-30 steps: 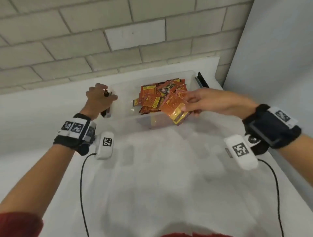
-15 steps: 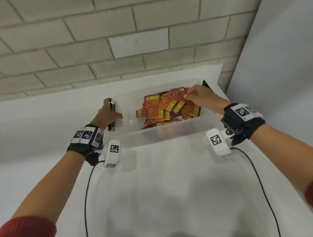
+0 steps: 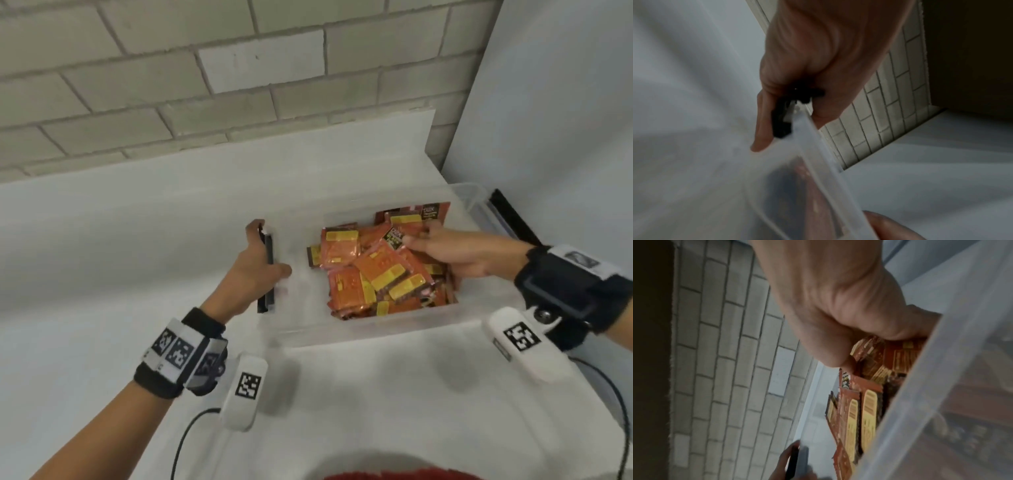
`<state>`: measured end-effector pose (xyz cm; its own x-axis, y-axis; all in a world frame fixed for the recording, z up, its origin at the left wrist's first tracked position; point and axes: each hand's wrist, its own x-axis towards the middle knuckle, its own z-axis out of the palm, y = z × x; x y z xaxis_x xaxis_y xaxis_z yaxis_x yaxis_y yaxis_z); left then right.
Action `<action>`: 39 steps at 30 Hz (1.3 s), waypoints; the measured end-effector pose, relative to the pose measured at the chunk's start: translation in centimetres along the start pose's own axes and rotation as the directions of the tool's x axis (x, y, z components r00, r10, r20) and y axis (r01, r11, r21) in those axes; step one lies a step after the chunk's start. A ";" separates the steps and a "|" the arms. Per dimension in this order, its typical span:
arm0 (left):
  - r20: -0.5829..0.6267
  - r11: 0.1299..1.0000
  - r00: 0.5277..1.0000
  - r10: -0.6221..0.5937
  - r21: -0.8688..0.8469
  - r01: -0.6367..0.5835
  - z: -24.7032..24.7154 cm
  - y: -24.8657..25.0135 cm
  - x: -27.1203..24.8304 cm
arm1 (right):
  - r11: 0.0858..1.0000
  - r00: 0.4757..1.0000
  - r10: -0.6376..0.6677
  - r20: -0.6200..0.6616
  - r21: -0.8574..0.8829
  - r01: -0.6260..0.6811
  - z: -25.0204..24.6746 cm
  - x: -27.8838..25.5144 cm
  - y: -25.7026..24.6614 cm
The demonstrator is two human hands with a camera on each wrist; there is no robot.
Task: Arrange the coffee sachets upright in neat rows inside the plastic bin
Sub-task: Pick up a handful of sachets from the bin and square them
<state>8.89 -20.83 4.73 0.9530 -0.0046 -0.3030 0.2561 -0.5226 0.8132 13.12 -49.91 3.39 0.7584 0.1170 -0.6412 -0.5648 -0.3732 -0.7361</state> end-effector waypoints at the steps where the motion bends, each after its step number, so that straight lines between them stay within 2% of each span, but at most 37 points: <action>1: 0.011 1.000 1.000 0.011 0.001 -0.011 0.5 0.1 -0.4 | 1.000 1.000 -0.003 0.016 0.017 0.003 0.6 -0.4 0.5; 5: 0.042 0.998 0.998 0.054 0.035 -0.055 1.8 0.2 -1.6 | 0.999 0.986 -0.033 0.161 0.047 0.026 2.7 -2.7 1.2; 7: 0.044 0.998 0.998 0.049 0.036 -0.051 1.9 0.1 -1.9 | 0.999 0.987 -0.018 0.162 0.029 0.014 2.6 -3.7 1.5; 9: 0.041 0.999 0.998 0.041 0.031 -0.042 1.8 0.1 -2.1 | 1.000 0.999 -0.001 0.034 0.019 0.000 1.3 -4.0 1.8; 12: 0.042 0.999 0.998 0.044 0.022 -0.045 1.9 0.4 -2.4 | 0.990 0.991 -0.025 -0.131 0.137 0.043 -0.9 -3.7 2.3; 16: 0.042 0.999 0.998 0.047 0.015 -0.047 1.9 0.7 -2.6 | 0.977 0.983 -0.020 -0.181 0.205 0.057 -1.4 -2.8 2.0; 18: 0.042 0.999 0.998 0.048 0.018 -0.048 2.0 0.9 -2.8 | 0.987 0.991 -0.014 -0.137 0.154 0.035 -0.3 -2.3 1.2; 22: 0.043 0.999 0.998 0.044 0.009 -0.044 2.1 1.1 -3.0 | 0.996 0.994 -0.040 0.098 0.082 0.032 3.2 -2.1 -1.1; 24: 0.044 0.999 0.998 0.037 0.006 -0.038 2.0 1.2 -3.0 | 0.998 0.987 -0.052 0.149 0.035 0.047 3.8 -2.2 -2.1; 27: 0.044 0.999 0.998 0.034 0.002 -0.034 2.1 1.2 -3.1 | 0.998 0.994 -0.053 0.091 -0.019 0.054 2.9 -2.5 -2.3; 29: 0.039 1.000 0.999 0.031 -0.001 -0.031 2.1 1.3 -3.1 | 0.998 0.999 -0.038 -0.017 -0.053 0.037 1.5 -3.1 -1.8; 30: 0.036 1.000 0.999 0.031 -0.004 -0.031 2.2 1.3 -3.2 | 0.997 0.998 -0.024 -0.066 -0.076 0.019 0.8 -3.4 -1.2; 32: 0.028 0.999 0.999 0.034 -0.007 -0.034 2.3 1.3 -3.1 | 0.991 0.995 0.059 -0.083 -0.114 -0.068 -0.3 -3.7 0.7; 35: 0.012 0.999 0.999 0.036 0.001 -0.036 2.5 1.1 -3.0 | 0.972 0.982 0.182 0.057 -0.162 -0.171 1.6 -4.0 3.2; 37: 0.002 0.999 0.999 0.036 0.004 -0.036 2.5 0.9 -2.9 | 0.984 0.967 0.162 0.195 -0.108 -0.143 4.0 -3.4 3.8; 39: -0.001 0.999 0.999 0.036 0.005 -0.036 2.6 0.8 -2.7 | 0.993 0.962 0.121 0.243 -0.027 -0.117 6.0 -3.6 3.1</action>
<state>6.05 -23.47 4.87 0.9618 -0.0221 -0.2728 0.2207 -0.5267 0.8209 6.68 -45.92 2.14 0.5827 0.2913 -0.7587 -0.6409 -0.4093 -0.6494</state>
